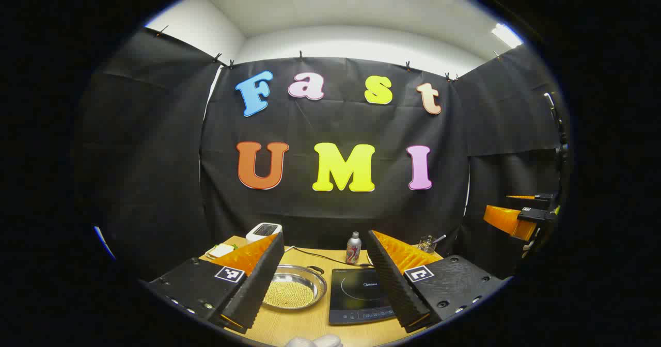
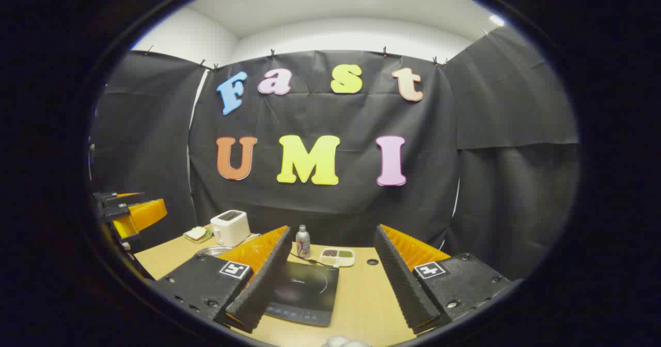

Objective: First push the handle of the pot to place it horizontally, then grasp the pot with both hands and set it on the induction cooktop.

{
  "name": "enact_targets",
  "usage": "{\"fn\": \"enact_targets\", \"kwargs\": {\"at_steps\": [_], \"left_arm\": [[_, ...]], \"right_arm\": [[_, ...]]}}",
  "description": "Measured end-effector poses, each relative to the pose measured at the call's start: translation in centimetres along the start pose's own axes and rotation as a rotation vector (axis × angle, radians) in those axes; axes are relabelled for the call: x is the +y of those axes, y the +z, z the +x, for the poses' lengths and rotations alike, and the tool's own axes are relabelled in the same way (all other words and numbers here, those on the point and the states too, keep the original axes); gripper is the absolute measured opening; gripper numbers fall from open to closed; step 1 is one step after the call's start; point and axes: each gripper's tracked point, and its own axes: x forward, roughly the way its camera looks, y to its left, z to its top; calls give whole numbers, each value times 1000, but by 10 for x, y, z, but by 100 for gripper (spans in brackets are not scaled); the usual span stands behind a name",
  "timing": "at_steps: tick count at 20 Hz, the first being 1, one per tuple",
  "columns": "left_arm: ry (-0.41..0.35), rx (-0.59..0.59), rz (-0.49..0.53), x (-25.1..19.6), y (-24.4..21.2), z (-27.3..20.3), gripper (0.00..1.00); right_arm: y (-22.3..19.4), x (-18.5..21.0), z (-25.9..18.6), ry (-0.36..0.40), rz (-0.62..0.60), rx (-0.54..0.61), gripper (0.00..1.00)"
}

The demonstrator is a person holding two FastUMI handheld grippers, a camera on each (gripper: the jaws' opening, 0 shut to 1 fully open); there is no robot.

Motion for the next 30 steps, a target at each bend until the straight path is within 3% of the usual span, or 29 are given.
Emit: {"fn": "enact_targets", "kwargs": {"at_steps": [15,17,18,20,21,25,30], "left_arm": [[-38,53,41,-8,-14,-5,94],[-75,108,52,-14,-29,-2,60],[-73,129,62,-12,-34,-1,59],[-80,173,81,-6,-50,3,14],[-96,206,75,-6,-60,6,3],[-190,392,-11,-7,-118,15,0],[-223,668,13,24,-211,9,0]], "right_arm": [[-11,-20,-25,-59,30,18,100],[-13,-22,-29,-65,29,19,100],[-16,-22,-31,-65,29,21,100],[-23,-22,-33,-65,29,37,99],[-25,-21,-34,-66,32,45,100],[-38,-15,-34,-67,39,68,100],[-65,-4,-25,-37,33,136,100]]}}
